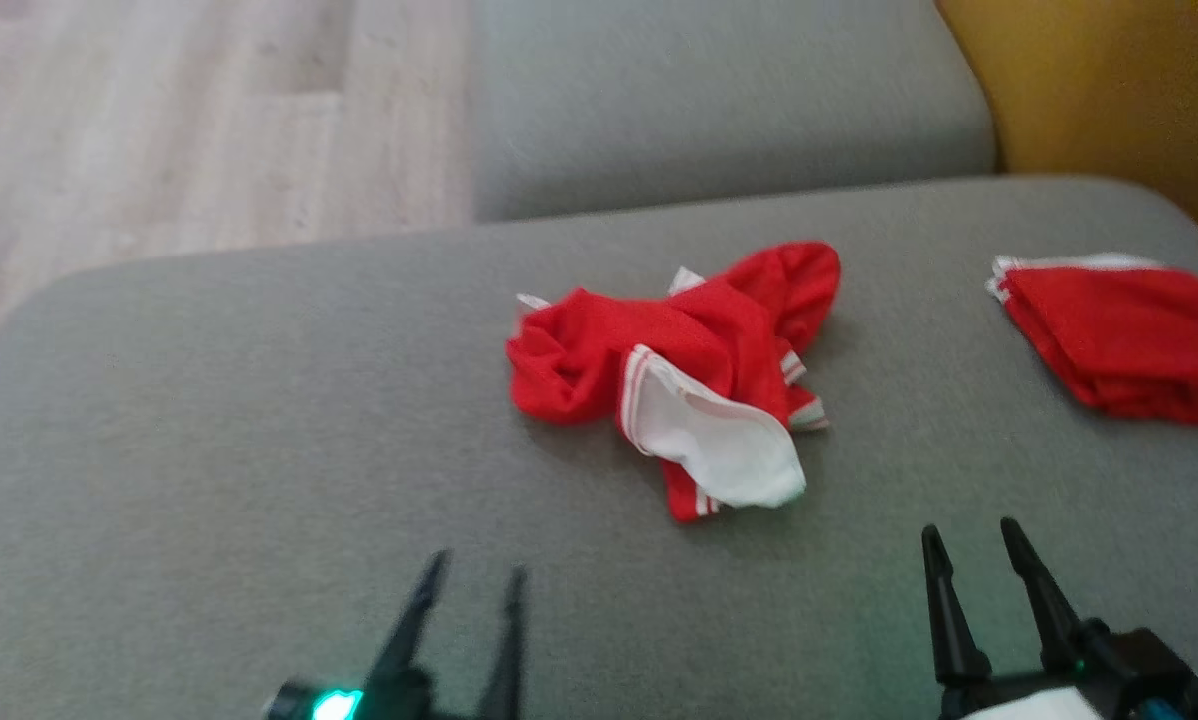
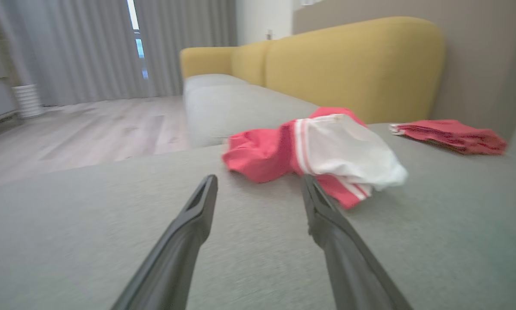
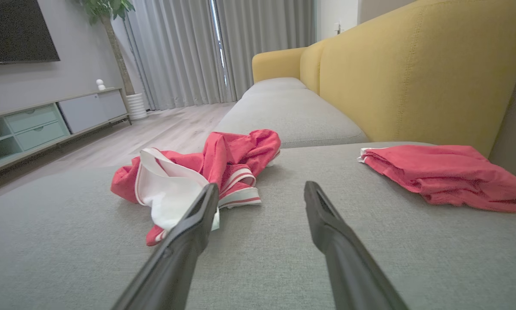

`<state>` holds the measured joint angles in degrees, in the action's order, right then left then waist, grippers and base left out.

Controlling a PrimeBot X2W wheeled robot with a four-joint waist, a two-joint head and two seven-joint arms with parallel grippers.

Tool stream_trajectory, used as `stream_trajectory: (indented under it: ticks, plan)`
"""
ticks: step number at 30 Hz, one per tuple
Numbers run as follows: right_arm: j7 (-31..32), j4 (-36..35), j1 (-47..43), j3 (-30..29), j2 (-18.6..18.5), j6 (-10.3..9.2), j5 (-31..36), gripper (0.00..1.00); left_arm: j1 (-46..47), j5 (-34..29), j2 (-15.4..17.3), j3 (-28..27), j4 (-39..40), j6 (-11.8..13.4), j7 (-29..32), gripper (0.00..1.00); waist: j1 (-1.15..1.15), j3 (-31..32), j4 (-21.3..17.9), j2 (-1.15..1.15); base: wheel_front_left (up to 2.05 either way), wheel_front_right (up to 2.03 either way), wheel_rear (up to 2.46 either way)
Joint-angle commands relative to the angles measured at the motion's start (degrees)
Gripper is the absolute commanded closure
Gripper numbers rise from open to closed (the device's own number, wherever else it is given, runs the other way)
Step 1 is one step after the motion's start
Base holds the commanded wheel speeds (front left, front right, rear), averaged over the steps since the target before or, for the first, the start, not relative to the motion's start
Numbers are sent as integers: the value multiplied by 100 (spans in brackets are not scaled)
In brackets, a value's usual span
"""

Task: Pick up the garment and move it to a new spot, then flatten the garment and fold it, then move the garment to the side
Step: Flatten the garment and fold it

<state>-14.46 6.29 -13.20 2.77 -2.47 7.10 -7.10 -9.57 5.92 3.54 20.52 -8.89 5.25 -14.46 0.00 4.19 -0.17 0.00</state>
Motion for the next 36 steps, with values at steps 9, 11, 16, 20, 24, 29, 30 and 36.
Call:
stream_trajectory:
  ticks: [9,11,16,20,24,29,30,36]
  plan:
    - [-53,-358,795,373,-161,39,50,0,2087,-100,-66,1214,-1592,-554,-53,0,0,-1152,-866,0,0,0,0]
    - [-53,-380,922,423,-181,39,28,0,2440,-36,-66,1474,-1987,-595,-53,0,0,-1327,-998,0,0,0,0]
    - [-54,-385,1166,458,-205,39,-16,0,3262,79,-66,2001,-2900,-399,-53,0,0,-1621,-1239,0,0,0,0]
    - [-54,-383,1270,452,-214,39,-39,0,3763,346,-66,2330,-3370,-213,-52,0,0,-1771,-1357,0,0,0,0]
    - [-54,-360,1337,460,-202,39,-67,0,4200,700,-66,2608,-3734,-46,-52,100,0,-1812,-1447,0,0,0,0]
    - [-54,-345,1353,462,-172,39,-84,0,4403,923,-66,2676,-3343,-82,-52,100,0,-1711,-1496,0,0,0,0]
    - [-54,-341,1348,461,-163,39,-87,0,4460,980,-66,2674,-3163,-133,-52,100,0,-1670,-1504,0,0,0,0]
    - [-54,-295,1294,528,-101,39,-113,0,5290,1270,-66,2467,-2130,-646,-53,100,0,-1346,-1603,0,0,0,0]
